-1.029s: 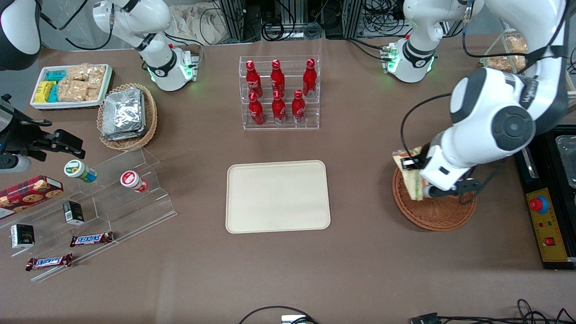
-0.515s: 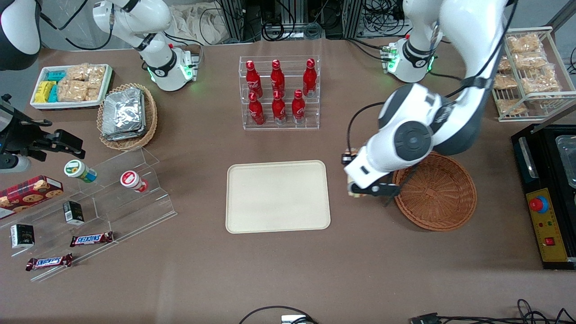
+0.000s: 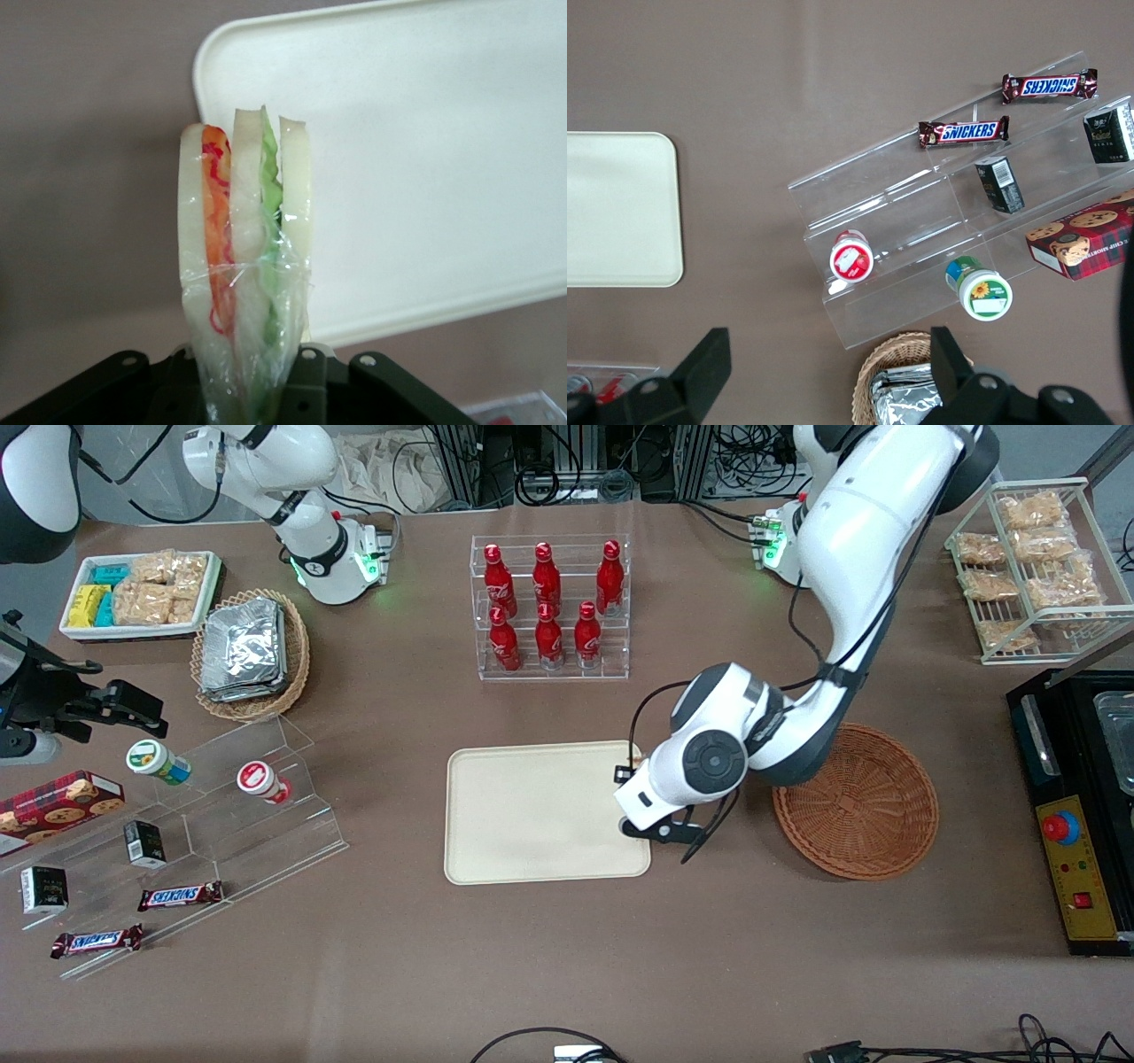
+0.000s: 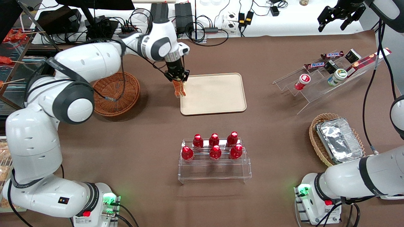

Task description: Place sandwich from basket to tray

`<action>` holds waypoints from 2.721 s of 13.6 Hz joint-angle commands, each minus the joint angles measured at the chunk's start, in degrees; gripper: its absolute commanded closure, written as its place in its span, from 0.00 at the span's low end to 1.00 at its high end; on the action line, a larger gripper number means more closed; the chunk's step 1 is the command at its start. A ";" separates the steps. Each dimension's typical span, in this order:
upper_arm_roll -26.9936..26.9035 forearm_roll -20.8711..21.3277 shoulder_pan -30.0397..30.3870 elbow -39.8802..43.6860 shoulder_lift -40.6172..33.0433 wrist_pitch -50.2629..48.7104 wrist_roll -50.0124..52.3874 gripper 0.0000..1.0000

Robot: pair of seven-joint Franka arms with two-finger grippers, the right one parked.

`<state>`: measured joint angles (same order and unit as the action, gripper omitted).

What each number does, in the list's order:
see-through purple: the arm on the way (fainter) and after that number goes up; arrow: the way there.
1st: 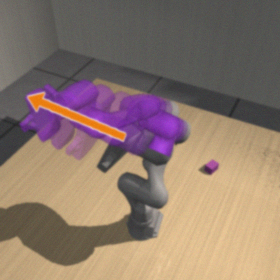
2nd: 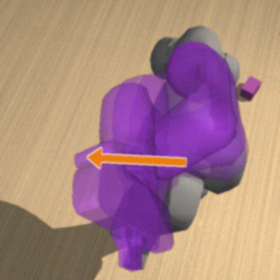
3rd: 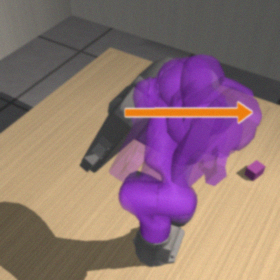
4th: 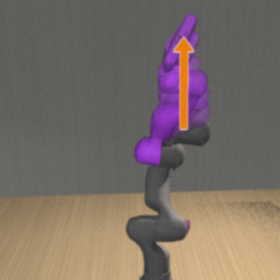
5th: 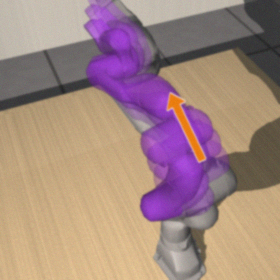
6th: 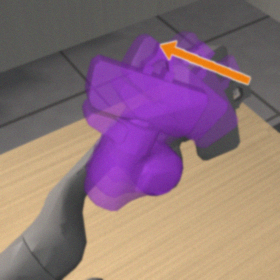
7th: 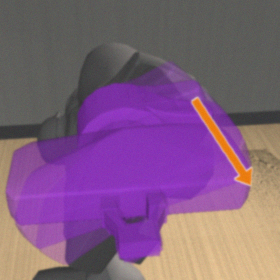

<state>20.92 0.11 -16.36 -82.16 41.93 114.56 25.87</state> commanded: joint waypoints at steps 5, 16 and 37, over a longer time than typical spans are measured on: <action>-0.53 1.12 -2.01 2.71 5.62 5.05 0.77 0.74; -0.62 2.26 0.52 2.62 -3.66 3.32 1.73 0.00; -0.70 3.23 23.65 -3.26 -32.78 -32.21 -16.46 0.00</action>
<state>20.01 2.87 6.83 -82.48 12.20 82.35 9.81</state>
